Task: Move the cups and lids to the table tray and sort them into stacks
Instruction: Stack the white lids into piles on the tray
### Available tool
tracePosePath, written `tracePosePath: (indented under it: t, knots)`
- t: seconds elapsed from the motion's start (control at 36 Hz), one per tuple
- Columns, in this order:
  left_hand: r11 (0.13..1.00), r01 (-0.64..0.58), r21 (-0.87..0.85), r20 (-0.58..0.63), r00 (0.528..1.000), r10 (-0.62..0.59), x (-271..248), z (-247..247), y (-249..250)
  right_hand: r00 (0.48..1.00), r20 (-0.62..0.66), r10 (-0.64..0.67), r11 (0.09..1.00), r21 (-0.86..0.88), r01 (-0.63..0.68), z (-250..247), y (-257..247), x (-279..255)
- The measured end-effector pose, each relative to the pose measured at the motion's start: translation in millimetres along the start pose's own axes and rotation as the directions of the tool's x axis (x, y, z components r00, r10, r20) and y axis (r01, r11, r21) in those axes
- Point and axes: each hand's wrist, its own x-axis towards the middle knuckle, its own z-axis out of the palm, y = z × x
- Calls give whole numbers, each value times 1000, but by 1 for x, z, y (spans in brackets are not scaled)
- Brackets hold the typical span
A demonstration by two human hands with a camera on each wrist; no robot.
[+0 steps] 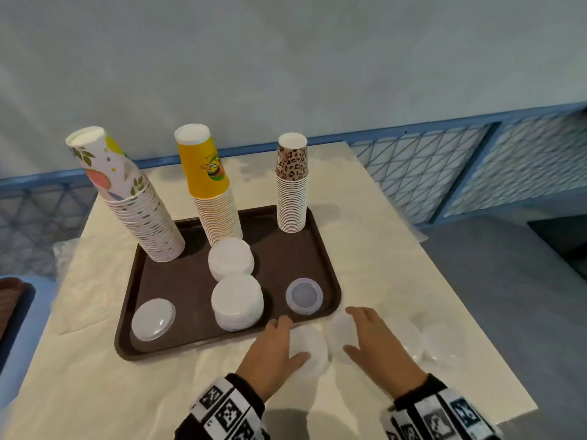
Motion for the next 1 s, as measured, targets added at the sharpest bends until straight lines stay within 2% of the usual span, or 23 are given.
tracePosePath:
  t: [0.22,0.36,0.44,0.56,0.67,0.89,1.0]
  knots:
    - [995,65,79,36,997,-68,2,18,8,1000,17,25,969,-248,-20,7,-1,6]
    - [989,84,122,41,995,-89,3,23,10,998,54,35,952,-305,-17,1,-3,16]
    - [987,109,115,41,993,-114,3,24,9,995,97,32,952,-305,0,-3,-3,21]
    - [983,177,54,59,982,-180,4,23,7,994,106,35,968,-251,-7,-4,1,26]
    - [975,219,25,95,971,-220,5,21,7,992,114,57,963,-269,-24,-3,2,28]
    - [985,170,-6,116,979,-168,11,-4,1,982,168,84,947,-321,-26,-3,2,34]
    - [983,137,-126,65,989,-129,23,-30,3,979,183,88,950,-311,-27,-3,3,36]
